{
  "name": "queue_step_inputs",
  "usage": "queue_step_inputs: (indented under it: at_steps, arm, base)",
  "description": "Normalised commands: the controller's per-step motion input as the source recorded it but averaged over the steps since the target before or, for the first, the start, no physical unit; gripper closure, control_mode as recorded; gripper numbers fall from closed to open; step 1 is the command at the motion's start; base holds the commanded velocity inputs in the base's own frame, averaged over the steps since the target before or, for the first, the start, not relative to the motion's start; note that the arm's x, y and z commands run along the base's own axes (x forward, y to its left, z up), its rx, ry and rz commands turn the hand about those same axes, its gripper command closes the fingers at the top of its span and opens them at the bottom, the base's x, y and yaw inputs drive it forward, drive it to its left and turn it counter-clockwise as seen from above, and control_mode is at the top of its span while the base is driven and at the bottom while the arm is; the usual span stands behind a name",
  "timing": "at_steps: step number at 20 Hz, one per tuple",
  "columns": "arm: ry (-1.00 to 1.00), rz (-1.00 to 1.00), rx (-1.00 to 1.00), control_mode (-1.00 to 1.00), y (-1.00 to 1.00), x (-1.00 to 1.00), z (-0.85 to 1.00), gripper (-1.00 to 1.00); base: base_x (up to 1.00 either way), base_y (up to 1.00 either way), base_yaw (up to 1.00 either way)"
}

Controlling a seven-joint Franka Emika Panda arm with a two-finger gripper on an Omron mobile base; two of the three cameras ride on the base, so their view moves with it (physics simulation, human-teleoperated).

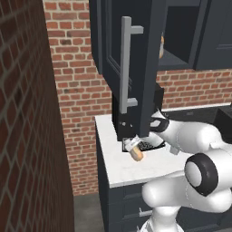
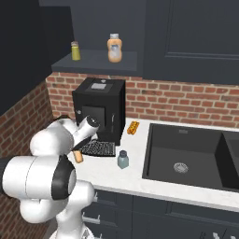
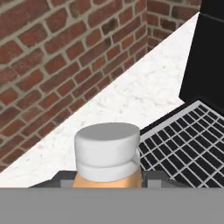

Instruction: Put the shaker and condiment bottle from the counter next to their counterparts in the cabinet.

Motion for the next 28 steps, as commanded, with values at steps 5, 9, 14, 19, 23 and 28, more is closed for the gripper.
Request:
queue_step_inputs:
  at_steps: [5,9,14,19,23,28]
  arm:
    - [-0.31,-0.1,-0.01,-1.0,-0.06,-0.53,0.0,1.0]
    - [-0.29,-0.23,0.0,-1.0,-0.04,-0.28,0.08,1.0]
    - [-0.25,-0.37,-0.02,-1.0,0.0,-0.09,0.18,1.0]
    - [-0.26,-0.36,-0.01,-1.0,0.0,-0.22,0.11,1.0]
    - [-0.29,-0.34,-0.02,-1.0,0.0,-0.28,0.31,1.0]
    - [-0.29,-0.29,-0.02,-1.0,0.0,-0.3,0.54,1.0]
  base:
    - [0.0,0.0,0.0]
    - [0.0,0.0,0.0]
    - [0.0,0.0,0.0]
    - [0.0,0.0,0.0]
    - [0.0,0.0,0.0]
    - [0.0,0.0,0.0]
